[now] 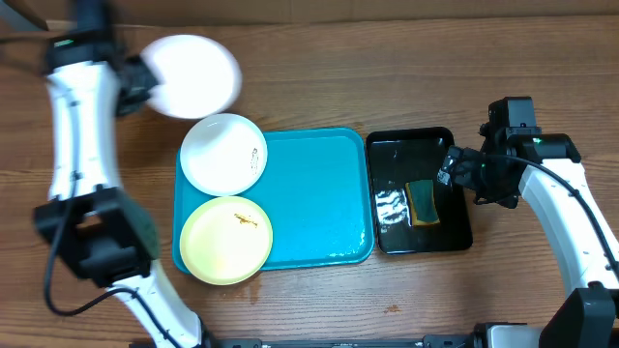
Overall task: Clean dirty plates on tray and stack at the side
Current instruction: 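Lower the held white plate onto the table left of the teal tray, release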
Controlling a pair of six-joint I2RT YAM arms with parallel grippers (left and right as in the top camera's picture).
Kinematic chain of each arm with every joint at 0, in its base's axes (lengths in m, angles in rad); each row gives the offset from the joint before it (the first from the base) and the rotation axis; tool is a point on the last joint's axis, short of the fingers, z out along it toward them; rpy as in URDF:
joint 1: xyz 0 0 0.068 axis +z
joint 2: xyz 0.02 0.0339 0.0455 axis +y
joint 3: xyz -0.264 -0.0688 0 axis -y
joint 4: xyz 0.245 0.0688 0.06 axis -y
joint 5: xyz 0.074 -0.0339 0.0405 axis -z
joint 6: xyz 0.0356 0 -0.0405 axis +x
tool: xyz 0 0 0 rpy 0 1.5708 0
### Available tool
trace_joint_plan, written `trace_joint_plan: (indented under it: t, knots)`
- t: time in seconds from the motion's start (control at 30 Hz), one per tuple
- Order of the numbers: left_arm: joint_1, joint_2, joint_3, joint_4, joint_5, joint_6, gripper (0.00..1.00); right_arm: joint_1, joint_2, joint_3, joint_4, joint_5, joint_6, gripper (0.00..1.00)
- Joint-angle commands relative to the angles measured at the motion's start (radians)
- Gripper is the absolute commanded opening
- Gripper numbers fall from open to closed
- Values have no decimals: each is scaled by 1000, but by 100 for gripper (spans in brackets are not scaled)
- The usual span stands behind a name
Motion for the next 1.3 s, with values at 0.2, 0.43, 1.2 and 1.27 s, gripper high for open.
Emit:
trace_joint_plan:
  t: [0.2, 0.43, 1.2, 1.27]
  knots:
    - [283, -2, -175, 127, 28, -35, 4, -3, 6, -5, 2, 5, -3, 100]
    - [322, -2, -329, 264, 30, -35, 4, -3, 6, -5, 2, 5, -3, 100]
    - [319, 0, -383, 305, 214, 99, 66, -3, 6, -5, 2, 5, -3, 100]
    - [309, 0, -374, 301, 321, 131, 59, -3, 6, -5, 2, 5, -3, 100]
